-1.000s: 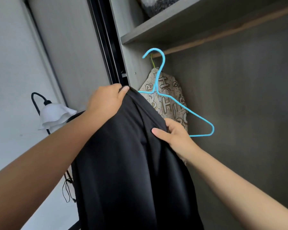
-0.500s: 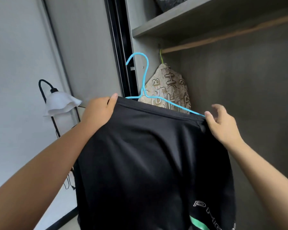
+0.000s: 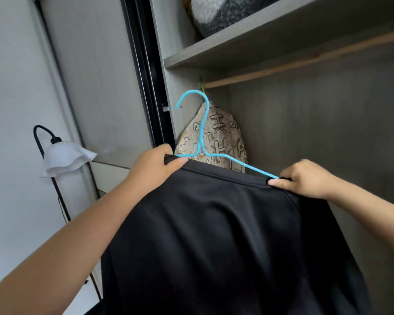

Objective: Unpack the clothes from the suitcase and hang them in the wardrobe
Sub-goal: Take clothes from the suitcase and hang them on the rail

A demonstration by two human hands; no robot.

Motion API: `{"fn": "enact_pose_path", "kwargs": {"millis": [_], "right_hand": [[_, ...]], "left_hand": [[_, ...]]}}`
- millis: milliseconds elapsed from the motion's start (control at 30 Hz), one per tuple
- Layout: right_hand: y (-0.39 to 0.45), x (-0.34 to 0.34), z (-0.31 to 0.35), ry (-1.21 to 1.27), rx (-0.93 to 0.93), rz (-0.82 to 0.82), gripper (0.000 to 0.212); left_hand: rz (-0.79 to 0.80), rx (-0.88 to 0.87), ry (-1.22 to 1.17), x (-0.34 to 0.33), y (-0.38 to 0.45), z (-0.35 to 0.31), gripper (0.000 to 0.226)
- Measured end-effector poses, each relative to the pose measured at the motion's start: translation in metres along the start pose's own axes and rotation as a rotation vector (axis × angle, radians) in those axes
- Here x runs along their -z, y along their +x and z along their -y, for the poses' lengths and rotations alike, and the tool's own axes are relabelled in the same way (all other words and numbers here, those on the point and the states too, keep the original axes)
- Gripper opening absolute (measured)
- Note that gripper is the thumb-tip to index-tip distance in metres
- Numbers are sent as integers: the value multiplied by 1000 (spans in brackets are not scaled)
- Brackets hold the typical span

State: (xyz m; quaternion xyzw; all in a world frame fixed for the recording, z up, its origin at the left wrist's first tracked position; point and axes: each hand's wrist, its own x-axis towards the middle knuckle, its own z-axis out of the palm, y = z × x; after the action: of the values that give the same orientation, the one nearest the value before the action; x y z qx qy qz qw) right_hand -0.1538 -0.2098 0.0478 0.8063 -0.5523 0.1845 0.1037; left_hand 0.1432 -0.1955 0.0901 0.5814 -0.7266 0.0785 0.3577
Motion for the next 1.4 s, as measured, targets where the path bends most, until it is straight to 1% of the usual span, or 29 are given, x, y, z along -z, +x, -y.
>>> {"fn": "enact_pose_path", "kwargs": {"millis": [67,133,167,233,267,300,367,433,500,567,600,667,733,800,833,900,933,967,1000,1033,1100,1233,1267,1300,1333,1367,1400], "right_hand": [[-1,5,-7,-13,17,-41,49],[-4,9,-12,63,33,-95,48],[-7,12,-12,141,40,-129,43],[-12,18,-13,317,67,-203,19],[-14,22,-12,359,90,-218,17],[-15,25,-12,372,101,-193,21],[-18,28,-17,371,90,-65,22],[-22,30,-19,380,80,132,46],[-26,35,-15,449,89,330,54],[-26,41,-11,446,97,424,59],[-23,42,-10,433,95,421,59],[-15,41,-5,469,96,330,51],[-5,40,8,576,110,207,38],[5,41,23,613,138,91,30],[9,41,29,579,152,29,26],[17,39,29,427,84,-127,13],[17,37,26,357,-8,-190,20],[15,34,24,296,-103,-220,30],[12,31,23,252,-160,-230,35],[8,28,22,209,-179,-228,36],[2,23,21,174,-162,-232,32],[-12,29,6,286,-106,-295,25],[-15,30,-1,308,-87,-298,24],[-19,34,-8,334,-75,-289,22],[-22,37,-17,372,-68,-282,22],[-25,41,-24,427,-67,-266,25],[-27,42,-33,487,-75,-248,28]], "left_hand": [[-94,-50,-5,-6,2,-11,35],[-178,-70,7,-8,6,-13,41],[-202,-64,16,-7,9,-11,40],[-225,0,15,-5,17,-5,33],[-227,39,3,-4,19,-2,31],[-218,65,-10,-3,21,1,29],[-177,72,-23,-4,22,6,29],[-122,55,-23,-5,21,9,33],[-56,28,-44,-6,21,11,37],[25,-14,-63,-8,19,8,35],[64,-44,-62,-11,17,4,34],[150,-124,-49,-19,12,-6,32],[210,-189,-52,-31,8,-22,33],[209,-190,-66,-39,9,-33,34],[176,-170,-89,-41,10,-35,33],[42,-111,-185,-41,16,-32,31],[-20,-80,-239,-39,18,-29,31],[-67,-57,-284,-38,19,-26,31],[-98,-46,-311,-36,19,-26,32],[-118,-37,-319,-36,19,-28,32],[-139,-30,-306,-36,18,-34,27],[-151,-78,-274,-40,21,-45,23],[-140,-95,-255,-41,21,-46,26],[-123,-100,-228,-43,21,-43,33],[-113,-91,-214,-45,22,-38,41],[-111,-70,-223,-48,24,-32,45],[-112,-46,-242,-51,25,-26,41]]}}
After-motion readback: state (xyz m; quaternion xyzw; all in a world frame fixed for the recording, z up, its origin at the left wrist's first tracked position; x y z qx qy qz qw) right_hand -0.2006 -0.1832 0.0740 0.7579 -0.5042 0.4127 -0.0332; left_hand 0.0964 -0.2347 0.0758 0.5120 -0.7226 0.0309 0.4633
